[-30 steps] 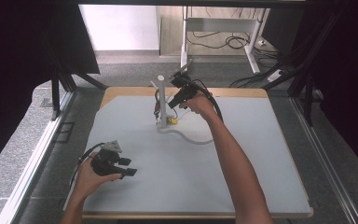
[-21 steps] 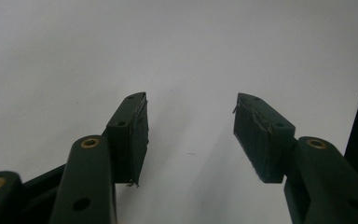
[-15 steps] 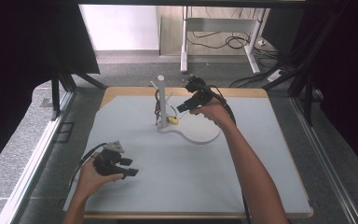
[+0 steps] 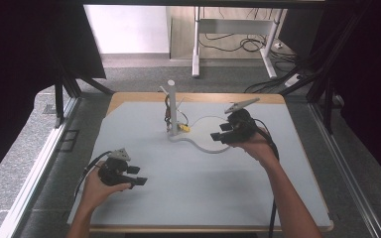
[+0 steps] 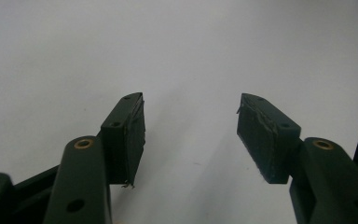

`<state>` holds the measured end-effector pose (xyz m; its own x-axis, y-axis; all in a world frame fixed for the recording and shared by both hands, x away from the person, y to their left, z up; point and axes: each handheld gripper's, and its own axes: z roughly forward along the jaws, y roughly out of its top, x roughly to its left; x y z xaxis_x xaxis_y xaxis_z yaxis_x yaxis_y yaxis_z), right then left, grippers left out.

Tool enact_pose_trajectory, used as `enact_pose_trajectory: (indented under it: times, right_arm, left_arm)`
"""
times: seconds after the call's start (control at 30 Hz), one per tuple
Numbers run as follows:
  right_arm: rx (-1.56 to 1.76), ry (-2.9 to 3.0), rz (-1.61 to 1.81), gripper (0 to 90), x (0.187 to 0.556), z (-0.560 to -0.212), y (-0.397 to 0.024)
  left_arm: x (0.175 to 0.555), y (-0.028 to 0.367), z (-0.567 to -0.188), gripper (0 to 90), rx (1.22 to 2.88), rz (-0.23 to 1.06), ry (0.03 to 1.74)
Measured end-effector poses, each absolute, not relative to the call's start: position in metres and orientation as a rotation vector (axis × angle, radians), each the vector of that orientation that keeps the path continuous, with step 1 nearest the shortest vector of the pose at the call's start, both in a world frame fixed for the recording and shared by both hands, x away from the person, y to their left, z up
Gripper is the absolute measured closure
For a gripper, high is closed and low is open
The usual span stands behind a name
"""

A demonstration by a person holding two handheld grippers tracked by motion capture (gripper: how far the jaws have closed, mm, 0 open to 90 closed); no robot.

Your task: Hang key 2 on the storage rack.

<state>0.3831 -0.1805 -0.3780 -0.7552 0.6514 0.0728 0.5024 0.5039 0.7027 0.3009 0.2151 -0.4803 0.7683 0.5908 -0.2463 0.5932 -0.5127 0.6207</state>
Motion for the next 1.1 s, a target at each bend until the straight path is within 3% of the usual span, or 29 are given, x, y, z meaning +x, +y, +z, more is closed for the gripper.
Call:
enact_pose_trajectory:
  times: [0.63,1.1]
  right_arm:
    - [1.155,2.374,1.199,42.8,0.315,-0.45,-0.259]
    - [1.172,2.315,1.175,40.4,0.308,-0.463,-0.271]
  left_arm:
    - [0.298,0.215,-0.479,40.2,2.252,0.016,0.886]
    - [0.297,0.215,-0.479,38.7,2.253,0.021,0.898]
